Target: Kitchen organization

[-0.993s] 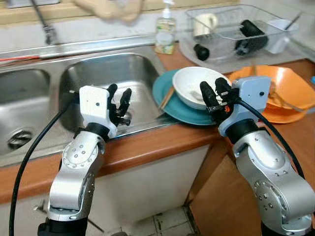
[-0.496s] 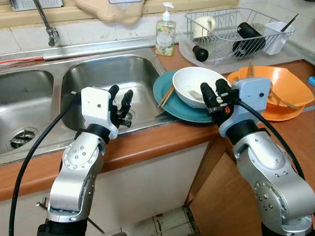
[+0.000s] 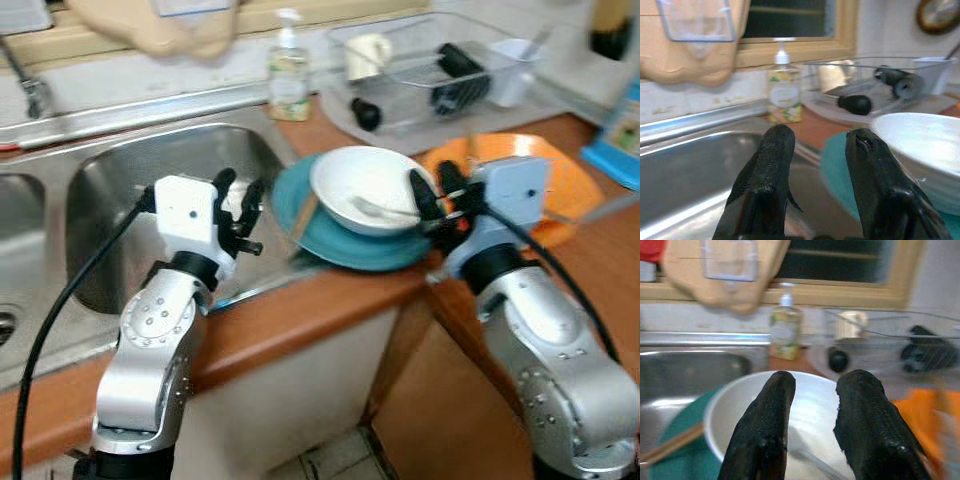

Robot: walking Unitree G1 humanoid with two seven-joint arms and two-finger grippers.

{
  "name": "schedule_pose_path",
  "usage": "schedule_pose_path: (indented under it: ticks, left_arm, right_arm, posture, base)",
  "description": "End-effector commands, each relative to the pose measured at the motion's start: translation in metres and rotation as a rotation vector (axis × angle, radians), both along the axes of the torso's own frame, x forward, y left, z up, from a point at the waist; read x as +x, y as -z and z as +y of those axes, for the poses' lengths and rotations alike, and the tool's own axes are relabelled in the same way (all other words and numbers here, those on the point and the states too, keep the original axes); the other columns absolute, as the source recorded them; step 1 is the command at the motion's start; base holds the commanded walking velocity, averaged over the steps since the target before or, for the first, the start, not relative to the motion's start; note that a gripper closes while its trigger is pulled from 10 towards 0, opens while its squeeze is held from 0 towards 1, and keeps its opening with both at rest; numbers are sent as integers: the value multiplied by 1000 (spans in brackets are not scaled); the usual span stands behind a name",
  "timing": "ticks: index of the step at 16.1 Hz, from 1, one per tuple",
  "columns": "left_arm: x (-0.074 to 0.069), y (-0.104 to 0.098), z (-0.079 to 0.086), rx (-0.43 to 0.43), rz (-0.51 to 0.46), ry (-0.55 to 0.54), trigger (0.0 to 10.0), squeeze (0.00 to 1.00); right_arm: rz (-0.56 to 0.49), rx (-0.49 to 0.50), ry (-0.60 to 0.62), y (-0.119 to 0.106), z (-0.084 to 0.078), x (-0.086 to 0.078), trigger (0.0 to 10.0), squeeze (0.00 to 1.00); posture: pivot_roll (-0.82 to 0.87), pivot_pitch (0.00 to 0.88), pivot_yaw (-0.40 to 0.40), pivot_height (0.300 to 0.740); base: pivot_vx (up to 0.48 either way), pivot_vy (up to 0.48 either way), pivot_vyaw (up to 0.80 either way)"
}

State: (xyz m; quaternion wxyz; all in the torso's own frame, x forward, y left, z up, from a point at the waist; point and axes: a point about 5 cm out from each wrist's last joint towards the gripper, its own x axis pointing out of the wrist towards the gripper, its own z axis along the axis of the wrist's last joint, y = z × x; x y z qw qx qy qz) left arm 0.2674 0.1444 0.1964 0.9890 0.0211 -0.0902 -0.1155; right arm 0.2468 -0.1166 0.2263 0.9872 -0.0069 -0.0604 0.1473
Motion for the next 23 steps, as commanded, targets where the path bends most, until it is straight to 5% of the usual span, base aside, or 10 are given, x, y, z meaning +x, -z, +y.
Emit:
schedule_pose_path:
  ticks: [1,9,23]
  left_arm:
    - [-3,-5,-1,5,-28,1,10000,0]
    - [-5,-5,-2,-8,-29,15,10000,0]
    - [-4,4,-6,43,11,14,10000,0]
  right_arm:
    - [-21,2,-4,-4,-1,-1,10000,0]
    - [-32,-3,-25,-5,0,-3,10000,0]
    - [-39,-13,5,-8,-11,1,10000,0]
  posture:
    - [-118,0,24,740]
    - [-116,0,20,740]
    - [-126,0,22,740]
  base:
    - [352,0,0]
    - [323,0,0]
    - [0,0,0]
